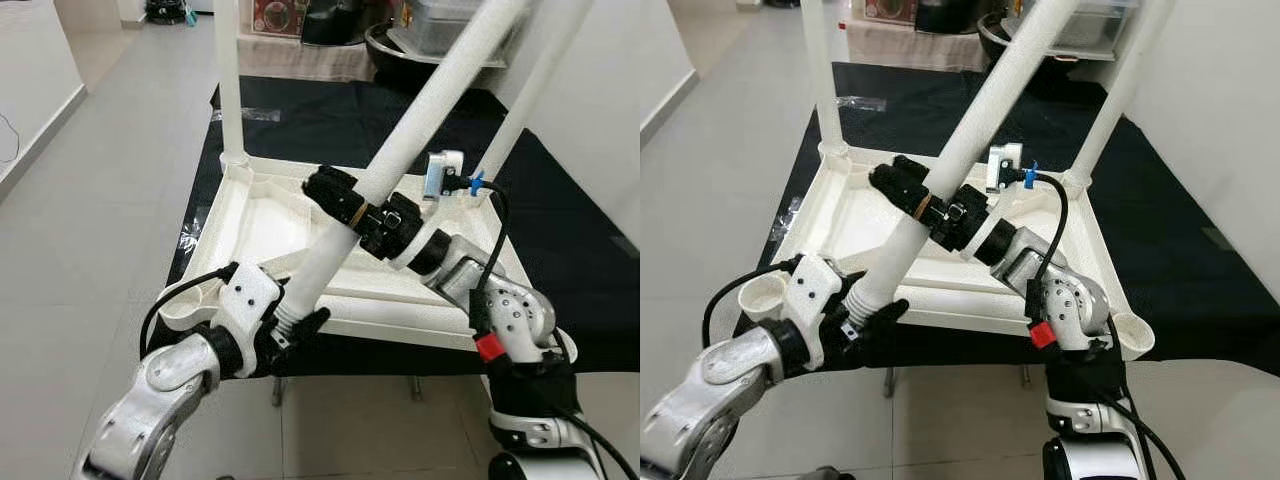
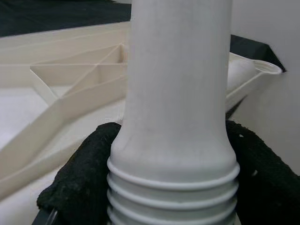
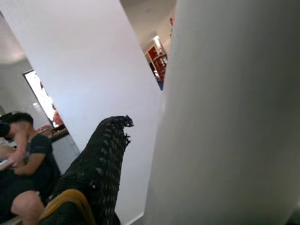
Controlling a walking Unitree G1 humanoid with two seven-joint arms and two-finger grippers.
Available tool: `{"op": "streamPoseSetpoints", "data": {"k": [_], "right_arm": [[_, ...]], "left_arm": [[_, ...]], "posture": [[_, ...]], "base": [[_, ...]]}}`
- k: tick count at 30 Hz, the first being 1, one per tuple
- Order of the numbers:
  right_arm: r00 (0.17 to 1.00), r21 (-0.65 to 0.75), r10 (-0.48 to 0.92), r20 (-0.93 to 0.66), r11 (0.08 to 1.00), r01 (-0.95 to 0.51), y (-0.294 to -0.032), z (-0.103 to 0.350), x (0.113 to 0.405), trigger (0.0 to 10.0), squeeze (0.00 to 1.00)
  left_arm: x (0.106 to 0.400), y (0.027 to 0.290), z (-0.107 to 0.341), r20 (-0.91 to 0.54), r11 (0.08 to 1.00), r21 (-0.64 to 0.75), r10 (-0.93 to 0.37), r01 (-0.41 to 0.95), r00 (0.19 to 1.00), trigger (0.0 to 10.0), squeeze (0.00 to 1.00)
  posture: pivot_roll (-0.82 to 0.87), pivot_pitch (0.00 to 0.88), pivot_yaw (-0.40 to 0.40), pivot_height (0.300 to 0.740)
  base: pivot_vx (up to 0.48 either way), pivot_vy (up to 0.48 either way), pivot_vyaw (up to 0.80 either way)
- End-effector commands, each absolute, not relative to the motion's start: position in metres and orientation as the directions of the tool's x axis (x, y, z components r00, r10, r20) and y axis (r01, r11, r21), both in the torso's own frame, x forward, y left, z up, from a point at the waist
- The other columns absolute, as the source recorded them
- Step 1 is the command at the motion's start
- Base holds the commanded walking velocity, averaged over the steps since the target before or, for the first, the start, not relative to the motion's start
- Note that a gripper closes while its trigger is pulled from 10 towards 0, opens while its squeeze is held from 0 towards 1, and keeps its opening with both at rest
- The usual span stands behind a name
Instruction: Building children table
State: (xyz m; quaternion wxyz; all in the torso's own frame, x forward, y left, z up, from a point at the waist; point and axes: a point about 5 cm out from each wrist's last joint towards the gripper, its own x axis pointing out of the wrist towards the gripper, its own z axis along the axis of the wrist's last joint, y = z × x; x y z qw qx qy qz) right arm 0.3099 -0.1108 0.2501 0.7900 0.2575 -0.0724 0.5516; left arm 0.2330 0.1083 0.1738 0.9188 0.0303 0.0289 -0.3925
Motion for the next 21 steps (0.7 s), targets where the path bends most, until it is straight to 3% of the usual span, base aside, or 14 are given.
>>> {"op": "streamPoseSetpoints", "data": {"k": [1,8,21], "right_arm": [[0.343,0.34,0.849,0.401,0.21,-0.917,-0.111,0.249,0.31,10.0,0.0],[0.259,0.341,0.887,0.382,0.125,-0.932,-0.12,0.243,0.311,10.0,0.0],[0.098,0.334,0.927,0.362,-0.031,-0.942,-0.119,0.239,0.297,10.0,0.0]], "left_arm": [[0.225,0.107,0.174,-0.087,0.647,-0.012,-0.761,0.763,0.643,10.0,0.0],[0.2,0.117,0.166,-0.16,0.583,-0.149,-0.811,0.799,0.563,10.0,0.0],[0.192,0.118,0.167,-0.171,0.552,-0.208,-0.833,0.807,0.526,10.0,0.0]], "posture": [[0.15,0.088,-0.093,0.74],[0.15,0.093,-0.088,0.74],[0.14,0.098,-0.09,0.74]], "base": [[0.0,0.0,0.0],[0.0,0.0,0.0],[0.0,0.0,0.0]]}}
